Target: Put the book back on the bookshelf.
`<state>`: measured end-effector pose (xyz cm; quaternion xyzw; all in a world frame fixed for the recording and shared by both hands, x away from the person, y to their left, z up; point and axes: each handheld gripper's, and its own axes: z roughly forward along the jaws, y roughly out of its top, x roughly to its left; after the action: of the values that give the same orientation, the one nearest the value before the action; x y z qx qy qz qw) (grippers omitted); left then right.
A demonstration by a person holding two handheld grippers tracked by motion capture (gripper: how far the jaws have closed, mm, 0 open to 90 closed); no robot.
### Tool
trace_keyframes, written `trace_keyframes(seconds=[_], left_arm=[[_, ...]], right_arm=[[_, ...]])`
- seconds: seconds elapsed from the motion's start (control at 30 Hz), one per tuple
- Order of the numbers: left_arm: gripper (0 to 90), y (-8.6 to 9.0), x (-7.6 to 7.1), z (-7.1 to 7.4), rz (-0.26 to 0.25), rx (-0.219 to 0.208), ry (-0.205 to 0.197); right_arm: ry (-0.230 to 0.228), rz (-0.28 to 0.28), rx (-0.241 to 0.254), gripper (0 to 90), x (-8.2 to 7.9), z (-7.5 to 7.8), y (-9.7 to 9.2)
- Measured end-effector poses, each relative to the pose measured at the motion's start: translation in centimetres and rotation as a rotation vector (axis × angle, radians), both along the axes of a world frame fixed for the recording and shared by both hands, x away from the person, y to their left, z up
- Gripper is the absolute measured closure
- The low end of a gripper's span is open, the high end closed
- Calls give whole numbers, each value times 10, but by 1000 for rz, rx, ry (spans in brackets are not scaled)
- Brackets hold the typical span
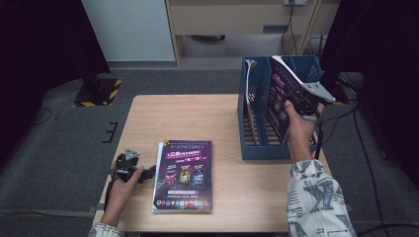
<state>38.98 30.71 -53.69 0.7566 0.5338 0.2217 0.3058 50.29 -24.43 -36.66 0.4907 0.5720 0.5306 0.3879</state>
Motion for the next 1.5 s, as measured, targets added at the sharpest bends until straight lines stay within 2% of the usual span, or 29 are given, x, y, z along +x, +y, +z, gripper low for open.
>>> trace_keyframes(seconds=[0.83,1.33,1.5], left_arm=[[5,-1,0,0,-3,-2,0],[3,-1,0,0,-5,-1,1],[3,-1,0,0,-4,-1,0]], right_arm=[[-19,-29,8,823,8,-13,2],[-34,-46,-59,824,7,-17,11],[-44,-56,-105,824,7,-19,17]])
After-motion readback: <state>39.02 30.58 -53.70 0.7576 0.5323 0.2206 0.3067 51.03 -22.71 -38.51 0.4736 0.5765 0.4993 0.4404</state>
